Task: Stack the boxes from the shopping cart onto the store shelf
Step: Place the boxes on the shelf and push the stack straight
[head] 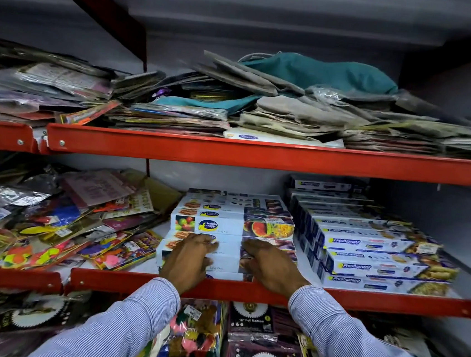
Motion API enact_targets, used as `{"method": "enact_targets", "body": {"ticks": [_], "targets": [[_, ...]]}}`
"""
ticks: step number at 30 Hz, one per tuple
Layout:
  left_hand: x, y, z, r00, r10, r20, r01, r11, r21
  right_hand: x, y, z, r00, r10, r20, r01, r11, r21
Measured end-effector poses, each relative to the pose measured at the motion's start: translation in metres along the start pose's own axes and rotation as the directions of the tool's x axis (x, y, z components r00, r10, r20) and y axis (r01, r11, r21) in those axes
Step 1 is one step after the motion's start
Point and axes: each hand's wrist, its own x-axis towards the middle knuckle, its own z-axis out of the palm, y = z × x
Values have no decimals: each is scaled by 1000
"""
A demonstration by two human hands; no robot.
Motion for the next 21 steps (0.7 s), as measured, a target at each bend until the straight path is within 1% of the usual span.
{"method": "enact_targets", "body": {"ticks": [7,12,14,17,19,21], "targets": [[2,-1,5,1000,-9,-18,8,999,-34,4,6,0,999,14,34,-14,1000,-4],[2,-1,8,1000,-10,-27,9,999,-35,4,6,2,999,32,26,-32,999,-13],[2,0,7,1000,-10,0,10,1000,-7,4,5,2,998,36,43,-35,999,-24],[-6,8,-1,999,-12,30,9,994,109,-1,-1,-2,999,13,40,-9,995,-98],[-21,17,-8,999,24,-25,-20,990,137,-13,-12,0,1000,4,5,-4,992,-123],[-49,26,-15,994,57,-93,-44,990,134,-37,-22,6,998,9,-66,-17,993,-119]]}}
